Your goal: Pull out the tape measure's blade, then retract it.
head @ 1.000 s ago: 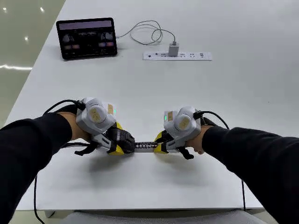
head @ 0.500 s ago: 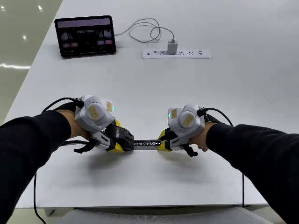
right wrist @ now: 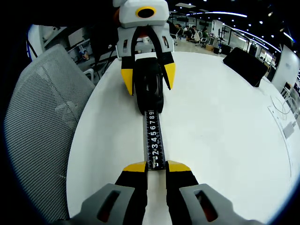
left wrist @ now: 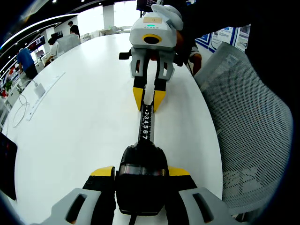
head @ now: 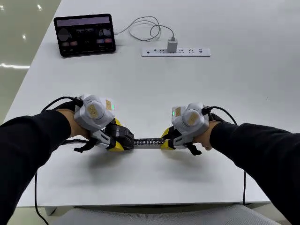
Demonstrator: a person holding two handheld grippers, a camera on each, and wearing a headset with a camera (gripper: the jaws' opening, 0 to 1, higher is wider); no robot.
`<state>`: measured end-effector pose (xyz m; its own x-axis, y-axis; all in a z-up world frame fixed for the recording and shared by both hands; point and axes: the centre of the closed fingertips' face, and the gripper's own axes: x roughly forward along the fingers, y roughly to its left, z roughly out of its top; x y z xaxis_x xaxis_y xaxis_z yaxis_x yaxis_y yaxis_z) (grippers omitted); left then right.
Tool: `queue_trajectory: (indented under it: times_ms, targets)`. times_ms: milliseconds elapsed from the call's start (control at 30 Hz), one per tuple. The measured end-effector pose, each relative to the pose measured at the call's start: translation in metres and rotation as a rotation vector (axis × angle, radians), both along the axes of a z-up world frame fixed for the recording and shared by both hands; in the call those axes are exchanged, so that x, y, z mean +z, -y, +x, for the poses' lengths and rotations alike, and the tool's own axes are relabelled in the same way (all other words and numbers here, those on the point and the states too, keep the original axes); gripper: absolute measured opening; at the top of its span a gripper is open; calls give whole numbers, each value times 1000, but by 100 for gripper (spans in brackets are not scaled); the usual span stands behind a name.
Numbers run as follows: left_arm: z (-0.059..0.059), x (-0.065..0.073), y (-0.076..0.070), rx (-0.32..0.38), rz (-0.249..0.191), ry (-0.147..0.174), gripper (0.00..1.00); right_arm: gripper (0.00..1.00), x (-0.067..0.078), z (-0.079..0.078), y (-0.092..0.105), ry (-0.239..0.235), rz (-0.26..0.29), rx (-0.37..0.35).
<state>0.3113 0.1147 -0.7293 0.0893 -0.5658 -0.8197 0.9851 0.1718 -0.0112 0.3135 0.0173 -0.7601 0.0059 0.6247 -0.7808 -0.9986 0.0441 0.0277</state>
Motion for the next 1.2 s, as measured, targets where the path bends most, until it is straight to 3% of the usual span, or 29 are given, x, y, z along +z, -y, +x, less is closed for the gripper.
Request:
queue_trajectory:
  times_ms: [1200]
  targets:
    - [0, -1, 0, 4, -3, -1, 37, 9, -1, -1, 31, -1, -15, -9]
